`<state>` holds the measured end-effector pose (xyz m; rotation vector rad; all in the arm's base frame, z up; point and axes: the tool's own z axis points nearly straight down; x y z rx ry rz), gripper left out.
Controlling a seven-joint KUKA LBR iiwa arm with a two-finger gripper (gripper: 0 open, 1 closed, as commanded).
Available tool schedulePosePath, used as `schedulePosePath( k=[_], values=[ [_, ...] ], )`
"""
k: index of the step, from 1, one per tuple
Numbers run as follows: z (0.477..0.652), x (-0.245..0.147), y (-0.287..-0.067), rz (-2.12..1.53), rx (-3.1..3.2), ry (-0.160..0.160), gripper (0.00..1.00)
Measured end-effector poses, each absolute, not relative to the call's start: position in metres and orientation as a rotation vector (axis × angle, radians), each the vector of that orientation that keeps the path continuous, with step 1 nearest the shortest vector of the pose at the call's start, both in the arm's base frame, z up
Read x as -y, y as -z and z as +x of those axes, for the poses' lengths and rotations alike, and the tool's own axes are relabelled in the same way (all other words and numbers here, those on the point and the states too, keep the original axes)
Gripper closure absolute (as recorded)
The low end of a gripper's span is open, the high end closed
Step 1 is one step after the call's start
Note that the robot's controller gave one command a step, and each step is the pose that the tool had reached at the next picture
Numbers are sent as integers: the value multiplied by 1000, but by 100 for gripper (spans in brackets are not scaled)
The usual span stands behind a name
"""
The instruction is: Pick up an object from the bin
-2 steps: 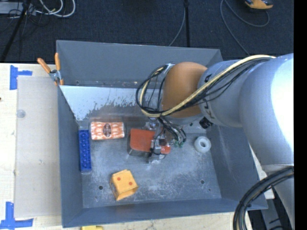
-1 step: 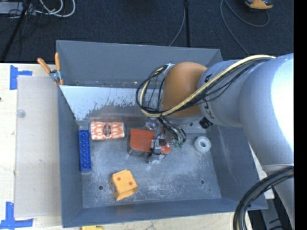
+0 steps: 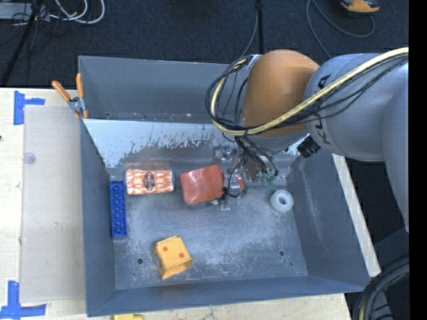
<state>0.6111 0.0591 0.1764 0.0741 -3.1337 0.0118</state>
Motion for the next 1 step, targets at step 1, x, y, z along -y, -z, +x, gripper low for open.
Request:
schedulePosePath(
  k=[1],
  values=[
    [611,-59,-176,75,3134,-12,100]
  ],
)
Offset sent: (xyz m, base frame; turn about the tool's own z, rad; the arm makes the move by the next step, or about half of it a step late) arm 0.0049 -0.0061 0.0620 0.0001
